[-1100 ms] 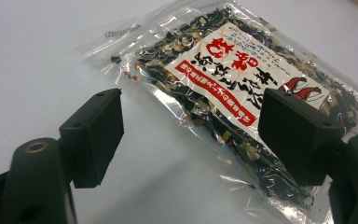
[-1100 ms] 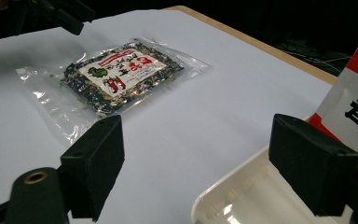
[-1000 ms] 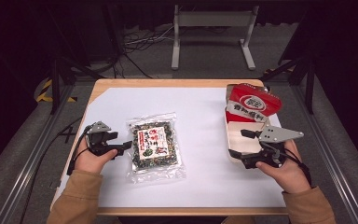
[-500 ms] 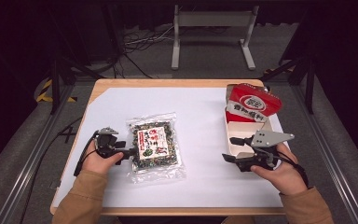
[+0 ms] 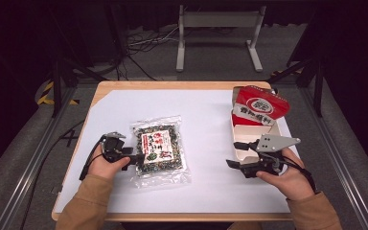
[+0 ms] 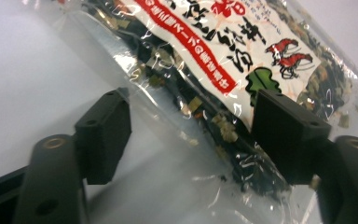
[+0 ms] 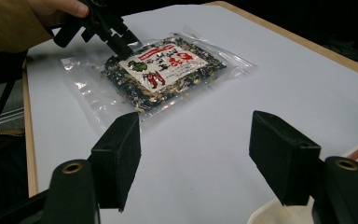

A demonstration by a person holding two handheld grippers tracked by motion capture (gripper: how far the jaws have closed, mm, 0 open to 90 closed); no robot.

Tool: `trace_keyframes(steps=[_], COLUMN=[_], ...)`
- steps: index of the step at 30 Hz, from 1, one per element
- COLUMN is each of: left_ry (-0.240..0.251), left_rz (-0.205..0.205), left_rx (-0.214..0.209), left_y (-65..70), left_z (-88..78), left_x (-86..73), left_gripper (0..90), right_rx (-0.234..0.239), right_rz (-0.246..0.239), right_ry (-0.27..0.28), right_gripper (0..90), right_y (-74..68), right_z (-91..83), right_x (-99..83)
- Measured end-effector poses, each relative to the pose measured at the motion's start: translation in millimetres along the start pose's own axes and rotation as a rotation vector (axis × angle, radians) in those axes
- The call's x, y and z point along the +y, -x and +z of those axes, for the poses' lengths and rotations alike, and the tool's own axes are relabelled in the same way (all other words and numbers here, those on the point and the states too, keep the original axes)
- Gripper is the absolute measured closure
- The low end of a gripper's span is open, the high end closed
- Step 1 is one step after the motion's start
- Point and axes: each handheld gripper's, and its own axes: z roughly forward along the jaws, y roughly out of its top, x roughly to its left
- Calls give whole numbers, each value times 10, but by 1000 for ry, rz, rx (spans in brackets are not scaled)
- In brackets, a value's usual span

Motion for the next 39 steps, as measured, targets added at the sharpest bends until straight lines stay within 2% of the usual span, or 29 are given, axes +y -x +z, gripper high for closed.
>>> trace_keyframes(steps=[1,3,5,13,15,17,20,25,26,28,31,35,39], left_ry=[1,3,-3,-3,-3,4,38,46,55,61,102,144,169], left_rz=[-8,-14,-22,-51,-78,-85,-132,-171,-186,-205,-205,-143,-113], left_rx=[22,32,67,64,49,38,-15,-30,-51,-69,-80,-51,-44], left_y=[32,47,90,132,153,145,105,76,53,23,41,159,214], left_z=[35,51,73,84,85,83,79,34,27,28,-12,-110,-157], left_x=[30,41,57,60,57,44,-9,-15,-19,-30,-18,25,36], left_gripper=[203,202,216,357,418,467,520,608,652,675,733,770,775], right_rx=[7,7,5,-4,-4,-3,0,-1,0,-2,-4,-8,-4], right_rz=[0,-2,-7,-10,-14,-18,-20,-24,-23,-21,-19,-16,-19], right_ry=[0,0,1,8,20,23,29,33,33,35,38,38,33], right_gripper=[345,345,345,345,345,345,345,345,345,345,345,345,345], right_y=[-4,-4,-6,6,5,1,-6,10,16,21,24,28,11], right_z=[14,19,27,27,29,35,41,62,65,63,51,43,64], right_x=[-3,-4,-5,-9,8,20,31,35,34,34,32,29,38])
